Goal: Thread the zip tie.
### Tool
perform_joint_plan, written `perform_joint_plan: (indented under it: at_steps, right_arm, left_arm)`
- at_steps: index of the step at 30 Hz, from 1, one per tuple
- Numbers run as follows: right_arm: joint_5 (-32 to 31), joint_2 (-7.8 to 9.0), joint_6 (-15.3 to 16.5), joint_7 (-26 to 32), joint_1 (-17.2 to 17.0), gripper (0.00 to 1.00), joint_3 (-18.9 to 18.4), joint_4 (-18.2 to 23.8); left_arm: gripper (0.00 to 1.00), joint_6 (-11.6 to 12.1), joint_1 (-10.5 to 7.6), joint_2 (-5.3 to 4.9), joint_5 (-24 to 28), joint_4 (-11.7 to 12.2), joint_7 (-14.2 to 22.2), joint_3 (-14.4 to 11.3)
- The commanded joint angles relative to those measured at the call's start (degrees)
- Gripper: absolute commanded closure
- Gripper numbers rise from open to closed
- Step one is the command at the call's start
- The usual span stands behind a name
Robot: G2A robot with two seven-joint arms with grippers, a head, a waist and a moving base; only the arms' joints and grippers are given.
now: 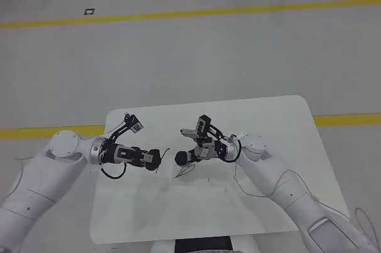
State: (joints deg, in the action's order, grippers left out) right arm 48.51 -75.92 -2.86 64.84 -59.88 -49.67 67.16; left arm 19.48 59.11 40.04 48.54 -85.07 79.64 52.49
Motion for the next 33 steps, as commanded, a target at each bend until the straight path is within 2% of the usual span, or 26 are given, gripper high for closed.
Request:
perform_joint_plan:
  at_steps: [1,6,12,20,23,24,25,27,28,33]
  right_arm:
    - [0.6,-0.31,0.0,0.4,0.4,0.00,0.5,-0.5]
    - [2.2,-1.29,1.1,2.0,1.8,0.00,1.9,-2.3]
    - [2.2,-1.29,1.1,2.0,1.8,0.00,1.9,-2.3]
    - [3.7,-1.47,1.9,-1.2,-0.3,0.00,1.0,-0.3]
    - [4.8,-1.67,1.9,-0.8,-0.4,0.09,0.9,-0.9]
    - [5.2,-1.72,1.9,-0.5,-0.5,0.16,0.8,-1.1]
    - [5.6,-1.80,2.0,0.0,-0.6,0.29,0.8,-1.5]
    - [6.2,-1.92,2.0,0.8,-0.6,0.37,0.8,-2.0]
    - [6.3,-1.99,2.1,1.2,-0.6,0.51,0.8,-2.3]
    - [6.9,-2.45,2.1,1.9,-0.5,0.61,1.3,-3.9]
  left_arm:
    - [1.00,0.0,0.00,0.00,0.0,0.0,0.0,0.0]
    - [1.00,0.0,0.00,0.00,0.0,0.0,0.0,0.0]
    - [1.00,0.0,0.00,0.00,0.0,0.0,0.0,0.0]
    - [1.00,0.0,0.00,0.00,0.0,0.0,0.0,0.0]
    - [1.00,0.0,0.00,0.00,0.0,0.0,0.0,0.0]
    - [1.00,0.0,0.00,0.00,0.0,0.0,0.0,0.0]
    - [1.00,0.0,0.00,0.00,0.0,0.0,0.0,0.0]
    - [1.00,0.0,0.00,0.00,0.0,0.0,0.0,0.0]
    - [1.00,0.0,0.00,0.00,0.0,0.0,0.0,0.0]
    - [1.00,0.0,0.00,0.00,0.0,0.0,0.0,0.0]
